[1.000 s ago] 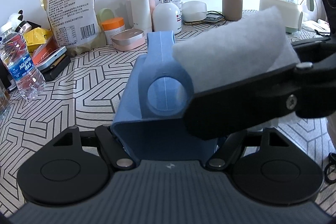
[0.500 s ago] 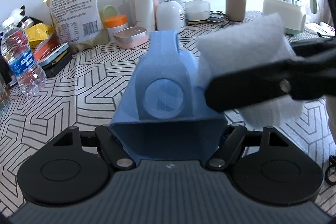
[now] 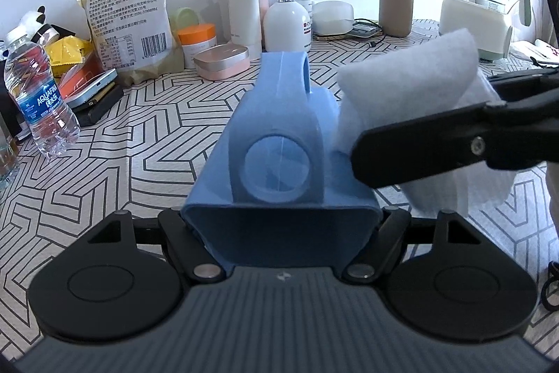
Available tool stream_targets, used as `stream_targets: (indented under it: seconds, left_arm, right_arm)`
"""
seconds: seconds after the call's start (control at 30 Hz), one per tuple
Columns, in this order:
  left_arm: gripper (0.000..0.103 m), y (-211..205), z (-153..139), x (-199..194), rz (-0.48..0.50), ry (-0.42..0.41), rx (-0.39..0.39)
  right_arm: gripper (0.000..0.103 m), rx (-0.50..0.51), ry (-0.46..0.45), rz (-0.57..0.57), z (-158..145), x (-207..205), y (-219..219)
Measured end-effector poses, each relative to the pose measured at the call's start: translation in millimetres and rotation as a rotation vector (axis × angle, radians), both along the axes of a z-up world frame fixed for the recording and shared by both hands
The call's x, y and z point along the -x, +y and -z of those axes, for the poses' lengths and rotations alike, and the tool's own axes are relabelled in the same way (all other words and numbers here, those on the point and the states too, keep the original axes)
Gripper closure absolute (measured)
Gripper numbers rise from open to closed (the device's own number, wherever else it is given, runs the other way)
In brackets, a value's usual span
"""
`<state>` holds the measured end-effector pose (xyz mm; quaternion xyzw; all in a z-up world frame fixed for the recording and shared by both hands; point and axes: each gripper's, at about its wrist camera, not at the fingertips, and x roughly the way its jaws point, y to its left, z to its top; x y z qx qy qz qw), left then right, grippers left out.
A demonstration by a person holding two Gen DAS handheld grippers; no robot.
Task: Clean container
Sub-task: 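Hold the container with the left tool while the right tool wipes its wall again, then lower the blue container with the left tool while the right tool drops the wipe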
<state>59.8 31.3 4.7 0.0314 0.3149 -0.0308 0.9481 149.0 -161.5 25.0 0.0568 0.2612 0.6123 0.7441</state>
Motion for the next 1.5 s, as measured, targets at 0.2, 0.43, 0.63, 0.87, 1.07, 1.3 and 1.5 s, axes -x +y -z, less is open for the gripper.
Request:
stream_targets:
  seconds: [0.2, 0.43, 0.63, 0.87, 1.07, 1.3, 1.5]
  left_arm:
    - [0.028, 3.8, 0.1, 0.1, -0.042, 0.0, 0.012]
    - [0.028, 11.4, 0.2, -0.3, -0.118, 0.0, 0.033]
    - [0.028, 9.7, -1.4, 2.6, -0.149, -0.024, 0.011]
    - [0.028, 18.7, -3.6, 4.8, -0.141, -0.038, 0.077]
    - [0.02, 22.9, -5.0, 9.9, -0.128, -0.061, 0.118]
    - [0.012, 26.6, -6.1, 17.4, -0.126, -0.086, 0.15]
    - [0.008, 27.1, -6.9, 26.8, -0.128, -0.098, 0.158]
  right_arm:
    - [0.085, 0.107, -0.026, 0.037, -1.9, 0.3, 5.8]
    - [0.085, 0.278, -0.106, 0.112, -3.7, 4.0, 21.3]
    - [0.085, 0.426, -0.289, 0.245, -10.0, 9.6, 40.7]
    - [0.083, 0.495, -0.362, 0.307, -10.5, 15.1, 54.9]
    - [0.054, 0.369, -0.191, 0.276, -14.1, 2.3, 34.8]
    - [0.043, 0.198, -0.066, 0.276, -26.7, 7.7, 0.3]
    - [0.04, 0.174, -0.08, 0.292, -29.2, 21.5, -10.9]
